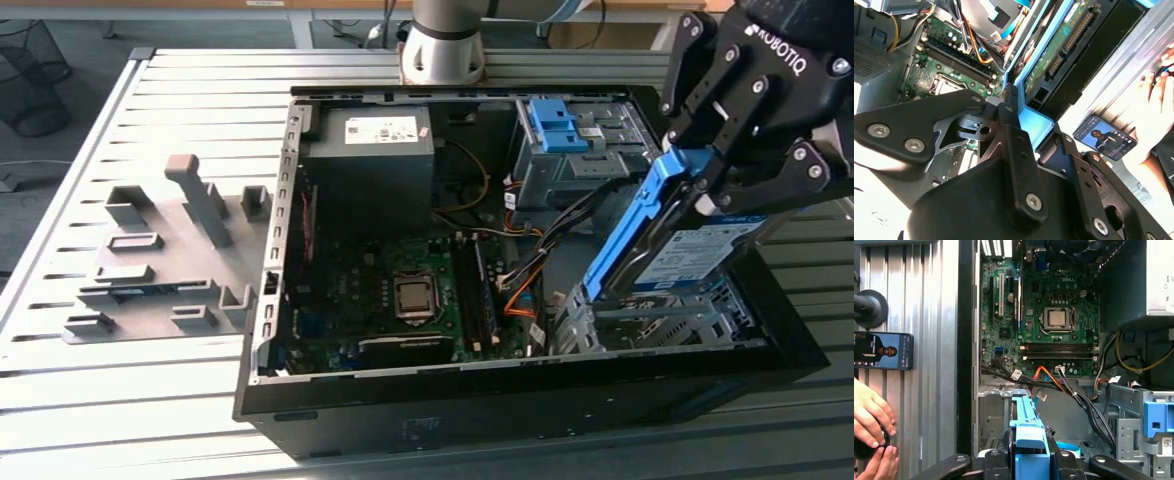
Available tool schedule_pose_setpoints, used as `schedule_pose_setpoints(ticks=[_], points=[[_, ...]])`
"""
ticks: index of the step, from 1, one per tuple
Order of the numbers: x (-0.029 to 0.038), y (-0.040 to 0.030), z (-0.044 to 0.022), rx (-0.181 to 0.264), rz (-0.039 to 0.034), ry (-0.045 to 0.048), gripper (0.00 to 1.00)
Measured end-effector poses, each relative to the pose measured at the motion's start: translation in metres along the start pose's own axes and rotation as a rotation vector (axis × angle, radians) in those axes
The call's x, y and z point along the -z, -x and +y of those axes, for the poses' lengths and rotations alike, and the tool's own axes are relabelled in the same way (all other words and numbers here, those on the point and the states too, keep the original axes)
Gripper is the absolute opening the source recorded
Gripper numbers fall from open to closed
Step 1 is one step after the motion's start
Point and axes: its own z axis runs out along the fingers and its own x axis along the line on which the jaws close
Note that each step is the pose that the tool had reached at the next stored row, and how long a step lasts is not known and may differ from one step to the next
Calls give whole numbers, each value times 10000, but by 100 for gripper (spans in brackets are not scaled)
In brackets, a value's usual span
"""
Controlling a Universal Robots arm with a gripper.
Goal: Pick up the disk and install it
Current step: 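Insert the disk into the insertion slot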
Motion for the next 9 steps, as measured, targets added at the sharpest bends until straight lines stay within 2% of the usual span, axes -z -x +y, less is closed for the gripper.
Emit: schedule_pose_setpoints(ticks=[9], points=[[-79,0,-14,-87,-1,0,36]])
